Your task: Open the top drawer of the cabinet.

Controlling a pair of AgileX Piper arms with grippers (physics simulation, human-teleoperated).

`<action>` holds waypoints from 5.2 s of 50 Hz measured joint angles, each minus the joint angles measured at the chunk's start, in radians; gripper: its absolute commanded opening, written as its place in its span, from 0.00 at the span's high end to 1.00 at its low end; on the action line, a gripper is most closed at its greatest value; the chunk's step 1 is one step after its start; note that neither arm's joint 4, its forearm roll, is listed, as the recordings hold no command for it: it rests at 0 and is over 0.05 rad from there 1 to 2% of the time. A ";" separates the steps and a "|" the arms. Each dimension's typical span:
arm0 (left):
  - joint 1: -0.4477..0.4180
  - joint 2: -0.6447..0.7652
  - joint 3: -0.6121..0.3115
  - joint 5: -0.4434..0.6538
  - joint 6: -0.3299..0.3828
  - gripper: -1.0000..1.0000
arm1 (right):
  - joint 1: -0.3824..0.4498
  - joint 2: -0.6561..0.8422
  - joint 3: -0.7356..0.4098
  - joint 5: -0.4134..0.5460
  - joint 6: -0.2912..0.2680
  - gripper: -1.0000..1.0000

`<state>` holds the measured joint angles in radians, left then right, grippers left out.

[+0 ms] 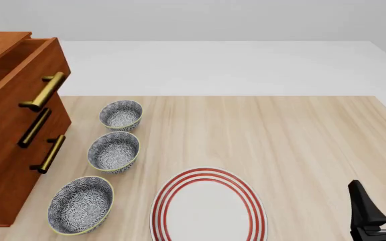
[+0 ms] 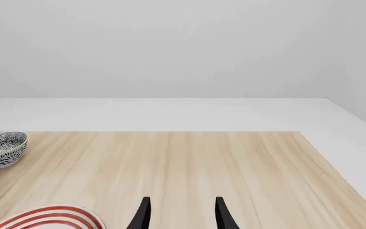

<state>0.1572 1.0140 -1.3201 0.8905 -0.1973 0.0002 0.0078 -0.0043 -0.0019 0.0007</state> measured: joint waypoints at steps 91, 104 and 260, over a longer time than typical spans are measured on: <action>0.032 0.186 0.057 -0.116 0.057 0.00 | 0.000 0.000 0.000 0.000 0.000 0.00; 0.029 0.201 0.072 -0.131 0.058 0.00 | 0.000 0.000 0.000 0.000 0.000 0.00; -0.234 0.246 0.149 -0.254 -0.034 0.00 | 0.000 0.000 0.000 0.000 0.000 0.00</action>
<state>-0.0766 1.2596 -1.1713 0.6369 -0.2314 0.0002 0.0079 -0.0043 -0.0019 0.0007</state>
